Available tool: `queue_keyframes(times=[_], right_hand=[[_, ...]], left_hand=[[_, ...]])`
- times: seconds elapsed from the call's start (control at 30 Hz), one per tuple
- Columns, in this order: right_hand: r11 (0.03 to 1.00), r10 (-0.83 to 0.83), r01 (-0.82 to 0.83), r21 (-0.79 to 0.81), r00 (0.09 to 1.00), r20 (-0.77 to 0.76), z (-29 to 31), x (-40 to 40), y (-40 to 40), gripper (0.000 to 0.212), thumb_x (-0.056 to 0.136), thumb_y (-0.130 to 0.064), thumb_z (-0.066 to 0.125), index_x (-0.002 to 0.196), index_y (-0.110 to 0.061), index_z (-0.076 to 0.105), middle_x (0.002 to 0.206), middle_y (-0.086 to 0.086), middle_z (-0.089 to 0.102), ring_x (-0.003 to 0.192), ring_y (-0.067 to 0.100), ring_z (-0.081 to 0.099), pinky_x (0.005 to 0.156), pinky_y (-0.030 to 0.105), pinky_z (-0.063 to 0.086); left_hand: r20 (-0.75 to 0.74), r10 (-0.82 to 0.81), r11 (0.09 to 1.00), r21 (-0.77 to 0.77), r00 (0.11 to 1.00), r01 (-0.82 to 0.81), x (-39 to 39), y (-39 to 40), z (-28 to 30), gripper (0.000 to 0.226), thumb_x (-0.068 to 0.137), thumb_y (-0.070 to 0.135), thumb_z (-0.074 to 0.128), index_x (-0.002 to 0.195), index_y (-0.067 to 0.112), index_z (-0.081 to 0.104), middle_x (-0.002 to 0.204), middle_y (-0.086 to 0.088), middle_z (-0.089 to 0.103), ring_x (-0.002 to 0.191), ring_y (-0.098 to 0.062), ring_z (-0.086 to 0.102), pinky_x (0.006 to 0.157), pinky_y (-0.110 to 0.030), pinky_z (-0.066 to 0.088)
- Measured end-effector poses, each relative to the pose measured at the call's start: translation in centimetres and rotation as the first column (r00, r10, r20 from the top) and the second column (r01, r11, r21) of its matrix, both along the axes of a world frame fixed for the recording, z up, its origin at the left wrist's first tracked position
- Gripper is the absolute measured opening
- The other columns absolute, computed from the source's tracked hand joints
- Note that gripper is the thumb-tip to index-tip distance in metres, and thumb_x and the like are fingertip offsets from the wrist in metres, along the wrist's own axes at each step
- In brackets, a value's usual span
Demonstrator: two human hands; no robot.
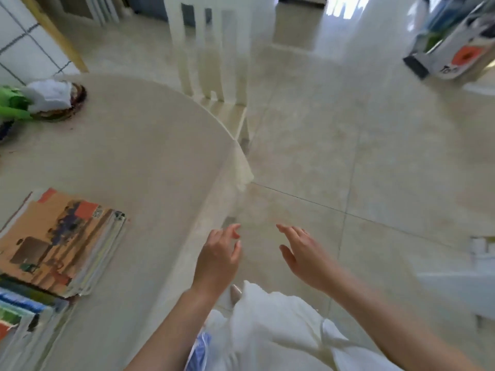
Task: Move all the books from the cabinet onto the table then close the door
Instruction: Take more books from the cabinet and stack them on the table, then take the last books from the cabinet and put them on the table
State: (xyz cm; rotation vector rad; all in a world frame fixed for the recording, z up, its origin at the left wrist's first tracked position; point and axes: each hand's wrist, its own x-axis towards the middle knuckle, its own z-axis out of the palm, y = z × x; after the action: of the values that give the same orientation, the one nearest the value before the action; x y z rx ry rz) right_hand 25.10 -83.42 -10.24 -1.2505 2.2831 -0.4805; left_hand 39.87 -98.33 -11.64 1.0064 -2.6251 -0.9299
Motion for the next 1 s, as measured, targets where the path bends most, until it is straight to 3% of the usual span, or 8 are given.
queue_keyframes(times=[0.17, 0.37, 0.57, 0.67, 0.8, 1.0], right_hand=[[0.962, -0.273, 0.273, -0.005, 0.962, 0.010, 0.6, -2.5, 11.4, 0.048, 0.098, -0.023, 0.045, 0.144, -0.014, 0.036, 0.137, 0.002, 0.052, 0.125, 0.018, 0.048, 0.103, 0.026, 0.036], [0.831, -0.556, 0.557, -0.005, 0.831, 0.025, 1.2, -4.3, 27.4, 0.043, 0.095, -0.019, 0.050, 0.137, -0.012, 0.044, 0.129, 0.003, 0.056, 0.120, 0.018, 0.050, 0.103, 0.022, 0.032], [0.597, -0.802, 0.802, 0.006, 0.596, 0.039, 1.8, -4.1, 41.0, 0.043, 0.096, -0.021, 0.047, 0.137, -0.013, 0.043, 0.131, 0.002, 0.054, 0.121, 0.018, 0.046, 0.103, 0.024, 0.034], [0.458, -0.888, 0.888, 0.028, 0.456, 0.057, 2.0, -3.6, 46.8, 0.044, 0.097, -0.021, 0.046, 0.140, -0.015, 0.040, 0.133, 0.000, 0.052, 0.123, 0.017, 0.044, 0.101, 0.023, 0.033], [0.262, -0.960, 0.962, 0.071, 0.253, 0.116, 1.6, -3.5, 52.8, 0.046, 0.099, -0.024, 0.043, 0.143, -0.018, 0.033, 0.136, -0.002, 0.048, 0.127, 0.016, 0.040, 0.101, 0.026, 0.035], [0.104, -0.988, 0.991, 0.088, 0.093, 0.124, 0.2, -6.7, 59.9, 0.048, 0.099, -0.027, 0.042, 0.145, -0.017, 0.032, 0.144, -0.003, 0.041, 0.132, 0.012, 0.037, 0.103, 0.020, 0.029]], left_hand=[[-0.025, -0.225, 0.974, 0.035, 0.974, 0.226, -6.7, 7.9, 0.5, 0.030, 0.085, 0.007, 0.064, 0.114, 0.015, 0.065, 0.092, 0.003, 0.068, 0.088, -0.013, 0.061, 0.077, -0.019, 0.042], [-0.044, -0.515, 0.851, 0.095, 0.856, 0.516, -14.5, 22.2, 0.5, 0.025, 0.089, 0.012, 0.063, 0.113, 0.016, 0.065, 0.101, 0.003, 0.072, 0.095, -0.019, 0.066, 0.077, -0.023, 0.044], [-0.076, -0.732, 0.669, 0.110, 0.677, 0.735, -20.6, 35.5, 0.4, 0.027, 0.088, 0.010, 0.065, 0.114, 0.018, 0.065, 0.090, 0.013, 0.068, 0.091, -0.016, 0.067, 0.074, -0.025, 0.046], [-0.100, -0.834, 0.533, 0.109, 0.542, 0.839, -23.4, 41.6, 0.2, 0.027, 0.086, 0.007, 0.065, 0.111, 0.017, 0.066, 0.089, 0.017, 0.062, 0.091, -0.015, 0.065, 0.080, -0.033, 0.051], [-0.045, -0.931, 0.353, 0.147, 0.362, 0.924, -26.8, 48.5, 0.4, 0.027, 0.091, 0.012, 0.060, 0.118, 0.019, 0.062, 0.090, 0.023, 0.057, 0.101, -0.013, 0.060, 0.082, -0.023, 0.042], [0.038, -0.976, 0.218, 0.151, 0.215, 0.964, -33.0, 56.6, -0.5, 0.030, 0.093, 0.020, 0.056, 0.122, 0.025, 0.058, 0.097, 0.014, 0.064, 0.103, -0.014, 0.060, 0.084, -0.032, 0.049]])
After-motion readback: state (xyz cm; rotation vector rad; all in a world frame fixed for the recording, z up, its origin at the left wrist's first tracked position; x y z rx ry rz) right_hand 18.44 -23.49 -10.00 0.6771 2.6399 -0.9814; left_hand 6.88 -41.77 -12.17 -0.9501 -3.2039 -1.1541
